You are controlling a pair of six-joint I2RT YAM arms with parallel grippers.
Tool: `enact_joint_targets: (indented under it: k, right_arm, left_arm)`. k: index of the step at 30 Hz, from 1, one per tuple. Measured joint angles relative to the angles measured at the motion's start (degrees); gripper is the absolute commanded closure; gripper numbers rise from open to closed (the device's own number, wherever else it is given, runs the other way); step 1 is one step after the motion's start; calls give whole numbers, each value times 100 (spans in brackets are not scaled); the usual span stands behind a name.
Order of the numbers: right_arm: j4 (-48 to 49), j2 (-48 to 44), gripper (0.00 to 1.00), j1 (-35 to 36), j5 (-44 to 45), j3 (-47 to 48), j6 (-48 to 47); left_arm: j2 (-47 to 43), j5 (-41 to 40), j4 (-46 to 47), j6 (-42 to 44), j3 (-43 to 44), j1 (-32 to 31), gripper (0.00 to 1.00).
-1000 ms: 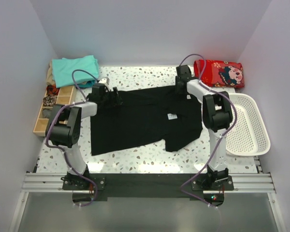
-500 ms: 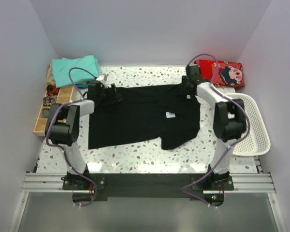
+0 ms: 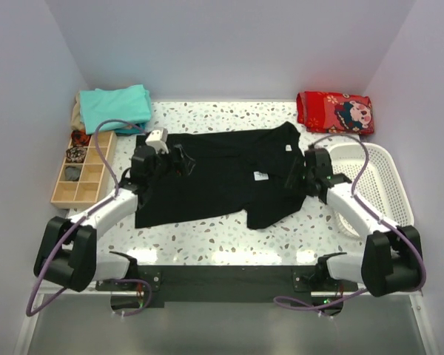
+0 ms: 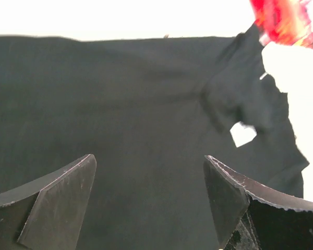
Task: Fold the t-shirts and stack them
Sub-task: Fold the flattened tshirt in 1/3 of the way, then grap the side of the flattened tshirt closest away from the robot with both arms
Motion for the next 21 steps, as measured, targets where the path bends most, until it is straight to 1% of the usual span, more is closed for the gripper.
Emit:
enact_joint_targets:
  k: [2, 4, 9, 12, 16, 21]
  right_arm:
    - [-203, -227, 45, 44, -129, -586, 262]
    - [-417, -570, 45, 116, -227, -970, 496]
    - [-479, -1381, 45, 372, -323, -1305, 962]
    - [-483, -1545, 45, 527, -391, -1471, 1200]
    - [-597, -1552, 44, 811, -404, -1672, 1484]
    - [-728, -1585, 44, 1093, -413, -1679, 1663]
  left_arm:
    - [-221, -57, -120, -26, -391, 15, 12]
    - [-350, -125, -299, -50, -629, 17, 12]
    - [-723, -426, -750, -144, -896, 15, 12]
    - [-1036, -638, -1058, -286, -1049, 15, 11]
    - [-1576, -946, -1755, -566, -1231, 15, 11]
    - [-1934, -1182, -2559, -938, -1353, -26, 11]
